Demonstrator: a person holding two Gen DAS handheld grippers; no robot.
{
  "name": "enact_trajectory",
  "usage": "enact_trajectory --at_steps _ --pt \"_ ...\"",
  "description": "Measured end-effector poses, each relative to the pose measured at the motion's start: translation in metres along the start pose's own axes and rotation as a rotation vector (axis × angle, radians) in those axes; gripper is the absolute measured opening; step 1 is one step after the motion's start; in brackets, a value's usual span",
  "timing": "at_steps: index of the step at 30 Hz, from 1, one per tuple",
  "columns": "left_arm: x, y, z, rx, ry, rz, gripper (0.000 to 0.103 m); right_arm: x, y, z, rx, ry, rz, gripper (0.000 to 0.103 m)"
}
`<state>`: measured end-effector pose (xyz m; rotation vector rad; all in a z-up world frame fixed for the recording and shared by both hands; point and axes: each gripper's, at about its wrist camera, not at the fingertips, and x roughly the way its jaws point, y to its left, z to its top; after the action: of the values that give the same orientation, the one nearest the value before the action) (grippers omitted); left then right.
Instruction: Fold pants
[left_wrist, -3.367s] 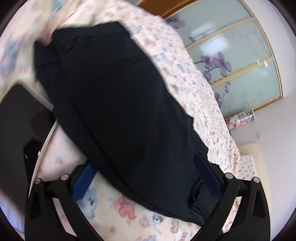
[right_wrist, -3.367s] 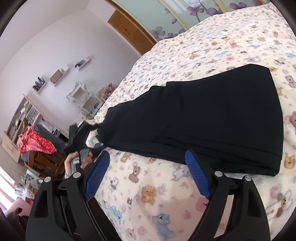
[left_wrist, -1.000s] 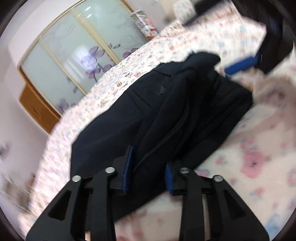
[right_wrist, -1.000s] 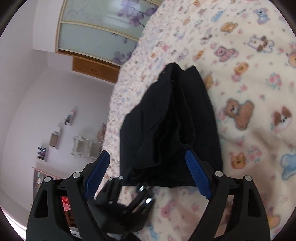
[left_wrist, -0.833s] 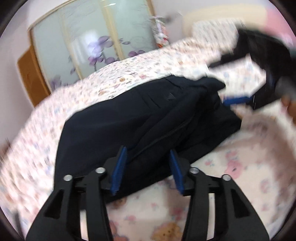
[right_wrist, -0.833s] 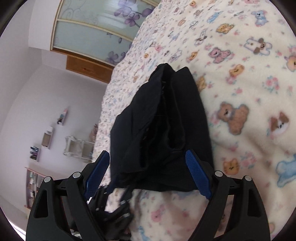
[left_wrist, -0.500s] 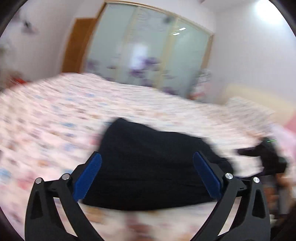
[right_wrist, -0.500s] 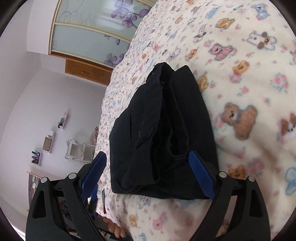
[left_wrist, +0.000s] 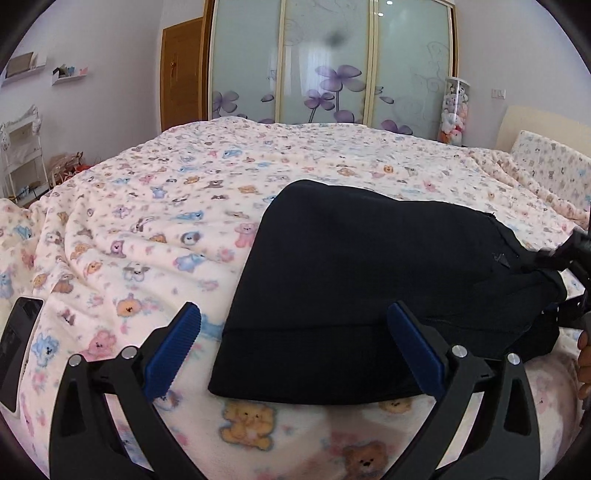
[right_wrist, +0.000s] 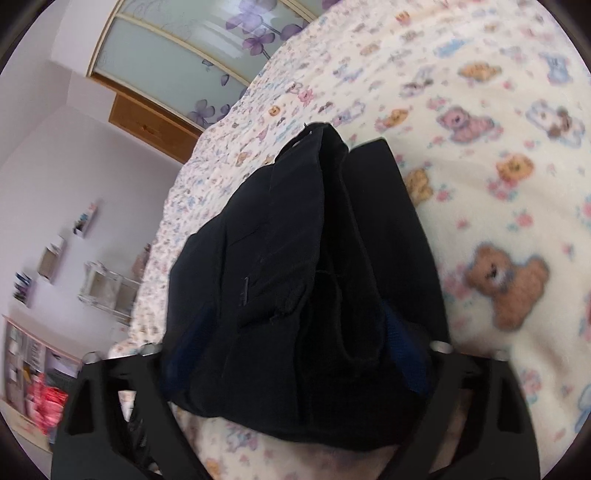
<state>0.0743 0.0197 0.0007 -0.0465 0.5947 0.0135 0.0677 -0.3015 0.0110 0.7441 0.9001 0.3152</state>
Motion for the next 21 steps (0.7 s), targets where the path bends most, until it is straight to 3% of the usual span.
enact_trajectory --at_steps 4,8,11,16,21 --pt "0.002 0.002 -0.002 -0.01 0.014 -0.009 0.101 -0.007 0.005 -0.003 -0.043 -0.025 0.03 0.038" --pt "0.006 0.007 -0.003 -0.031 0.031 -0.012 0.101 -0.019 0.021 -0.008 -0.126 -0.057 0.035 0.033" --pt "0.007 0.012 -0.003 -0.051 0.04 -0.025 0.101 -0.025 0.022 -0.008 -0.116 -0.066 0.076 0.03" --pt "0.005 0.015 -0.004 -0.069 0.031 -0.05 0.101 -0.039 0.011 -0.005 0.0 -0.087 0.224 0.026" --pt "0.001 0.014 -0.004 -0.064 0.013 -0.054 0.101 -0.059 0.005 -0.008 0.067 -0.161 0.358 0.025"
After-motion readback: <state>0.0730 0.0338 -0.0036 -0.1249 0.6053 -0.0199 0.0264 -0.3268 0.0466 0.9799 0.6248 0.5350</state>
